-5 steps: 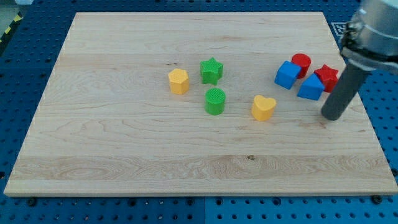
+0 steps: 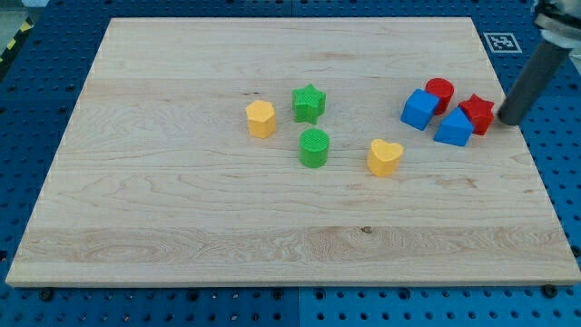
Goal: Slide the group of blocks left a bit
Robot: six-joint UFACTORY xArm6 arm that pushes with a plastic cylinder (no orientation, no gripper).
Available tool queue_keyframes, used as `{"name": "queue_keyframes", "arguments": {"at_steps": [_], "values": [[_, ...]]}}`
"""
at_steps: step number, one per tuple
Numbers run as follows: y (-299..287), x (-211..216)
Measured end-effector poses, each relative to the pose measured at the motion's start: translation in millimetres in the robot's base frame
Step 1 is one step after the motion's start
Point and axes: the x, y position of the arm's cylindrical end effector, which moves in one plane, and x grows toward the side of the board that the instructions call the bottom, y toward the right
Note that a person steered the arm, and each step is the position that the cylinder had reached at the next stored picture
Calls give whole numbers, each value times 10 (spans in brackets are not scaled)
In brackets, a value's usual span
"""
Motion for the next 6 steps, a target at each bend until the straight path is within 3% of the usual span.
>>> {"name": "queue_keyframes", "arguments": {"at_steps": [6], "values": [[-478, -209]]}}
